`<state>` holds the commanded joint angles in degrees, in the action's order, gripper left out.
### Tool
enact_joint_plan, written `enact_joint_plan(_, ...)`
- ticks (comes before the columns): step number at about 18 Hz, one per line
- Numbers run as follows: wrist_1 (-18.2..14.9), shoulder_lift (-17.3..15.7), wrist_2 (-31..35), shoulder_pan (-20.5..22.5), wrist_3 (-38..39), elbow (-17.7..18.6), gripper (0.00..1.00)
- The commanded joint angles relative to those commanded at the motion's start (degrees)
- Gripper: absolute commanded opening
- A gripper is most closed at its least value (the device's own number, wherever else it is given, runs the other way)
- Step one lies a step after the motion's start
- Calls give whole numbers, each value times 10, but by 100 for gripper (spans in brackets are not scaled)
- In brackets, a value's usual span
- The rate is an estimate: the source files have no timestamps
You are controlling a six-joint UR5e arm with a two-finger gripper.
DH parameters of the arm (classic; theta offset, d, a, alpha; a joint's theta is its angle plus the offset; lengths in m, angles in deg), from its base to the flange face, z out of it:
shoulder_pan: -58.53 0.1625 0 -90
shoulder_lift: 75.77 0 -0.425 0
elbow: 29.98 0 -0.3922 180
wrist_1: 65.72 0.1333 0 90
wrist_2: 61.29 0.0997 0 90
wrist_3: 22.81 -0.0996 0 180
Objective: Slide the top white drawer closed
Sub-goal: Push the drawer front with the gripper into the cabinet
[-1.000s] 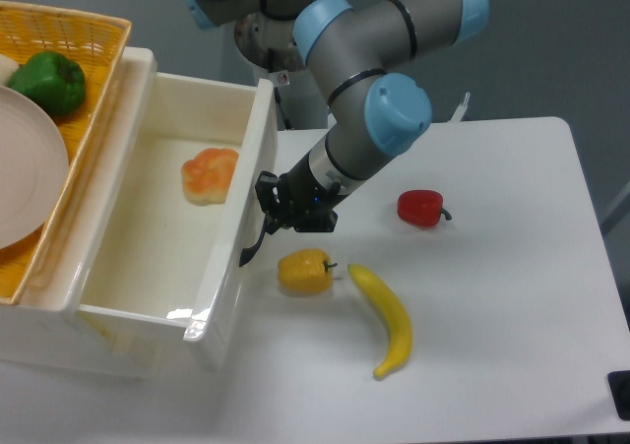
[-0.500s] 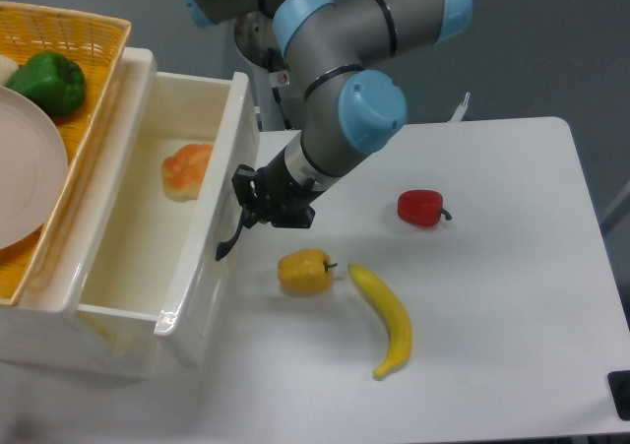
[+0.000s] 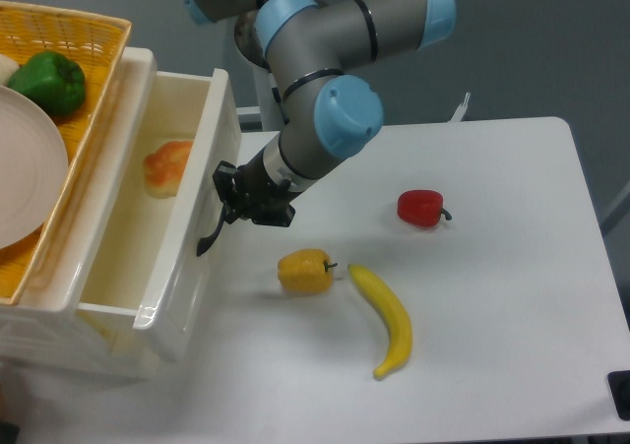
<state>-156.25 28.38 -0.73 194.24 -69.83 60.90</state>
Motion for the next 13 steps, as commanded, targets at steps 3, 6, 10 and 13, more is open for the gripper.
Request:
enact_joint_plan(3,0,0,0,-10,12,1,7)
enact_joint_plan(6,0,1,0,-19,16,2,7)
enact_joint_plan(10,0,1,0,-27,19,4,7)
enact_joint_plan(13,-2,1,0,-34,23,4,7)
